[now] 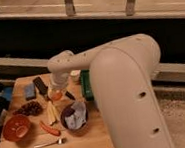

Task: Place apple in red bowl

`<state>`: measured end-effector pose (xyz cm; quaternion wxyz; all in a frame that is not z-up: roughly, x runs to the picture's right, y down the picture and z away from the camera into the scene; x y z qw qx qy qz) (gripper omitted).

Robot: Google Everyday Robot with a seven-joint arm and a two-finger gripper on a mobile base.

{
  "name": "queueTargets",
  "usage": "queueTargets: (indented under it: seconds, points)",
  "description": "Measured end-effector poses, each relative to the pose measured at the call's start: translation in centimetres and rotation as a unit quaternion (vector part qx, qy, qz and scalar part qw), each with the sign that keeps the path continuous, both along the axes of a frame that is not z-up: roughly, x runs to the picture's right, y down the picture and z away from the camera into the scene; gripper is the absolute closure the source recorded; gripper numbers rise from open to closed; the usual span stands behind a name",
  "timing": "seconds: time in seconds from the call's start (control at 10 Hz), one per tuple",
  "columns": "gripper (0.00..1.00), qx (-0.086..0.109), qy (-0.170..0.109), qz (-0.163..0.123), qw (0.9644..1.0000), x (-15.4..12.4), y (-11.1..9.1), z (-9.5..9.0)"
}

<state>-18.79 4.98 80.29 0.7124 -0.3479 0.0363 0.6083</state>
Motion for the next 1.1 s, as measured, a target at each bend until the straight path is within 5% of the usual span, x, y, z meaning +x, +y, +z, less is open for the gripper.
queueTargets:
  seconds: [0.4,0.8,1.1]
  points:
    - [0.87,0.014,-0.071,-0.029,0.997,-0.9,-0.2,-4.4]
    - [0.87,-0.007,-0.146,-0.09,0.9852,-6.2,3.5,-8.8]
    - [0.87,-0.007,-0.145,-0.091,0.9852,-6.2,3.5,-8.8]
